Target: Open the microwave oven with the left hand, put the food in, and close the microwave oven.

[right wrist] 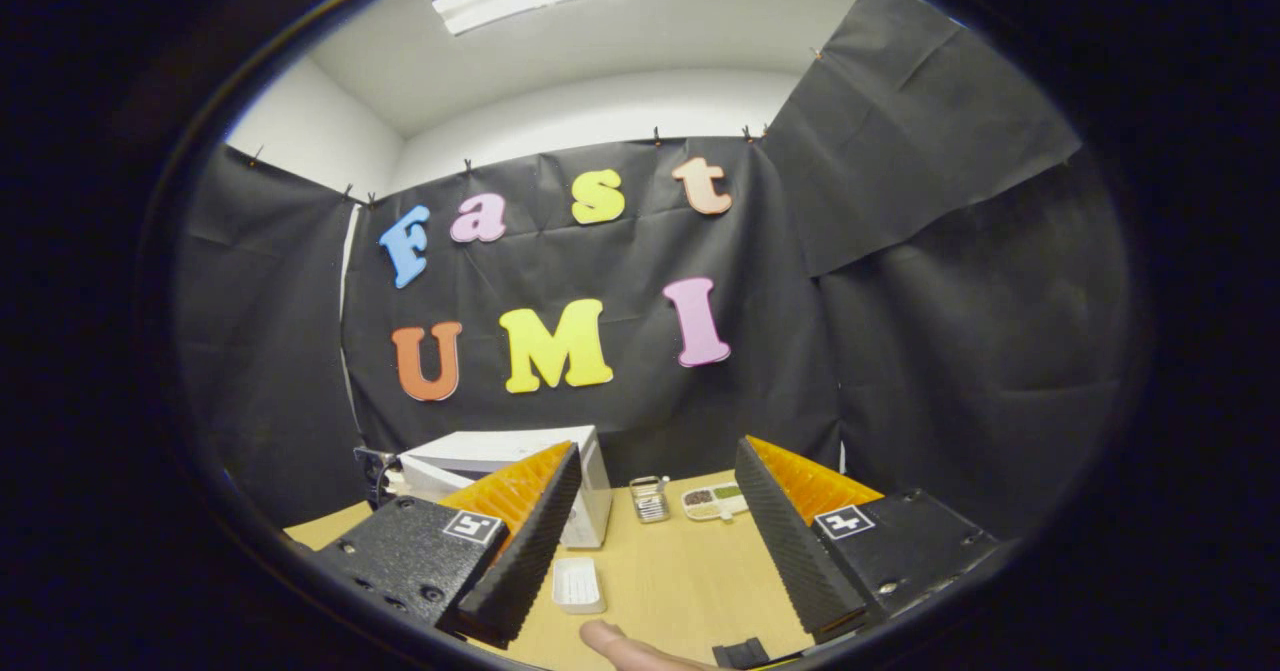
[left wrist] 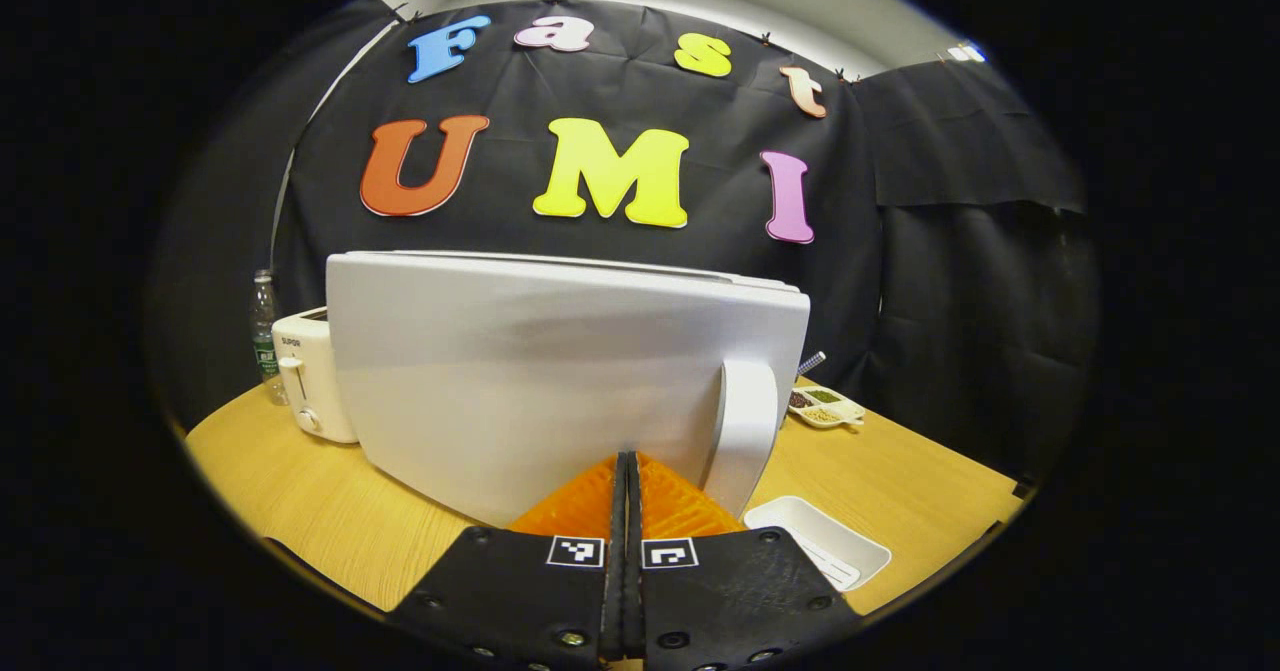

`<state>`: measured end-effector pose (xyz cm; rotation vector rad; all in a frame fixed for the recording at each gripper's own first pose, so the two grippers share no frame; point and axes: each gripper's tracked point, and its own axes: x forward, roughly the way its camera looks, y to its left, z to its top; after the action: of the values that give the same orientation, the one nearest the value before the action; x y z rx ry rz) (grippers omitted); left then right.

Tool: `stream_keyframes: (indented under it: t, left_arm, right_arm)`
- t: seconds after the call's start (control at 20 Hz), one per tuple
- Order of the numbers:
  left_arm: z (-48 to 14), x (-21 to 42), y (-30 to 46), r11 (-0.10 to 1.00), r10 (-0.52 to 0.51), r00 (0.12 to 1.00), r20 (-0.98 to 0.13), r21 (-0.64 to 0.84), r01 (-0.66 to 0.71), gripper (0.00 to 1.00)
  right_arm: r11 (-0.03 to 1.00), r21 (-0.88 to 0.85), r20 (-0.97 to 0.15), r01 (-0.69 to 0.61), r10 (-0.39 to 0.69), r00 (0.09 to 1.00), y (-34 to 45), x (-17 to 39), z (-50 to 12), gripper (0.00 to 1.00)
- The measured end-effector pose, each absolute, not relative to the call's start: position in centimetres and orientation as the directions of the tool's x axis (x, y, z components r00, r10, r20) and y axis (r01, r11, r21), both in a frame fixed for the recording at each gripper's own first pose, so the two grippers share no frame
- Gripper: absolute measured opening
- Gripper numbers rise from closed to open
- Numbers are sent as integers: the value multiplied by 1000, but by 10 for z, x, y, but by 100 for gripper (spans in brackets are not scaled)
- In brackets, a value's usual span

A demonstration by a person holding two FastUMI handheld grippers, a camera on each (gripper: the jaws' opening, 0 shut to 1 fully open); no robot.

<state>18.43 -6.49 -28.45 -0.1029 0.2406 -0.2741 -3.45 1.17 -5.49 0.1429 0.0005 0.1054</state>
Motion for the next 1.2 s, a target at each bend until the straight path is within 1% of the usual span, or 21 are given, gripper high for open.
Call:
stream_keyframes:
  t: [0.2, 0.85, 0.9, 0.95, 1.0, 1.2]
  left_arm:
    - [-278, 207, -75, 957, -283, 941, -185, -121, 264, 0]
    - [-285, 272, -107, 958, -276, 936, -218, -140, 251, 0]
    - [-281, 277, -109, 961, -267, 942, -202, -128, 245, 1]
    - [-288, 281, -107, 965, -255, 939, -233, -122, 231, 1]
    - [-285, 281, -108, 968, -246, 945, -217, -113, 226, 1]
    - [-284, 279, -107, 965, -253, 940, -229, -124, 230, 2]
  right_arm:
    - [985, 143, -8, -92, 94, 996, -1, -18, -65, 98]
    - [988, 112, -50, -109, 115, 992, -12, 32, -89, 98]
    - [988, 109, -57, -112, 118, 991, -11, 33, -92, 98]
    - [988, 105, -64, -113, 120, 991, -11, 34, -94, 98]
    - [988, 101, -70, -114, 121, 990, -11, 34, -97, 98]
    - [990, 96, -78, -105, 112, 991, -13, 28, -96, 99]
